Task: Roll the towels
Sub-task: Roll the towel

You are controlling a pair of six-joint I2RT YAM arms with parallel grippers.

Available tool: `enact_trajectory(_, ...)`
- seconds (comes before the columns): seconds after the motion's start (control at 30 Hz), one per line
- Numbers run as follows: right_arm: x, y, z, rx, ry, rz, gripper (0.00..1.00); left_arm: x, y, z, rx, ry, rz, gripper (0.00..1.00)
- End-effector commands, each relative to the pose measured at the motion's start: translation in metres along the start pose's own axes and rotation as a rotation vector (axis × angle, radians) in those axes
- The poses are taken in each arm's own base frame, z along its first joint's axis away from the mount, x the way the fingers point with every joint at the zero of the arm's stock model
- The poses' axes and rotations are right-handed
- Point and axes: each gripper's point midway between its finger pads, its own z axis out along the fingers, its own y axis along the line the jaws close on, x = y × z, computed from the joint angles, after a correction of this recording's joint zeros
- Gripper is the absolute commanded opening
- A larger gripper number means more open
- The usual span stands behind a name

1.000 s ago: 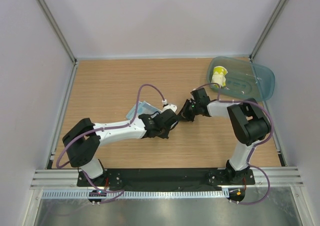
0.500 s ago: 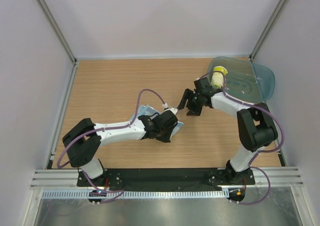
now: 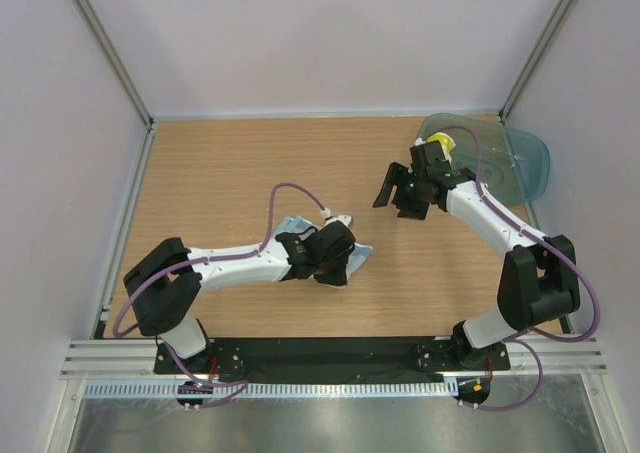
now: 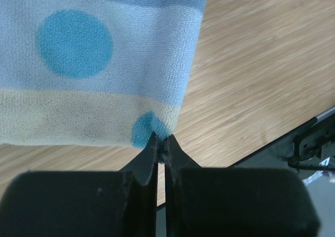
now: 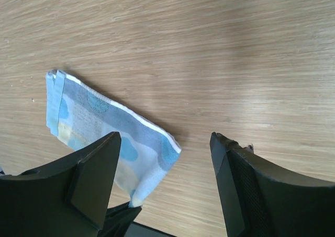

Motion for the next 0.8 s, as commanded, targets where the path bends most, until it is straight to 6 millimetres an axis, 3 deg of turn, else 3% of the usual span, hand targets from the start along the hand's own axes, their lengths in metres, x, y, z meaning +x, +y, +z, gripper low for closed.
enact_trajectory(0.0,0.003,0.01,-0.016,-0.059,-0.007,-0.029,0.76,-0.009,0.001,-0.007,-0.004,-0.066,-0.118,0.0)
enact_trajectory(0.3,0.023,0.017,-0.021,-0.121,0.025,-0.066,0.77,-0.01,0.023,-0.016,-0.015,-0.174,-0.385,0.0)
enact_trajectory(0.53,0.035,0.027,-0.026,-0.181,0.031,-0.113,0.75,-0.01,0.037,-0.021,0.034,-0.234,-0.49,0.0)
enact_trajectory(0.77,0.053,0.051,-0.032,-0.287,0.049,-0.19,0.67,-0.009,0.061,-0.021,-0.012,-0.221,-0.559,0.0)
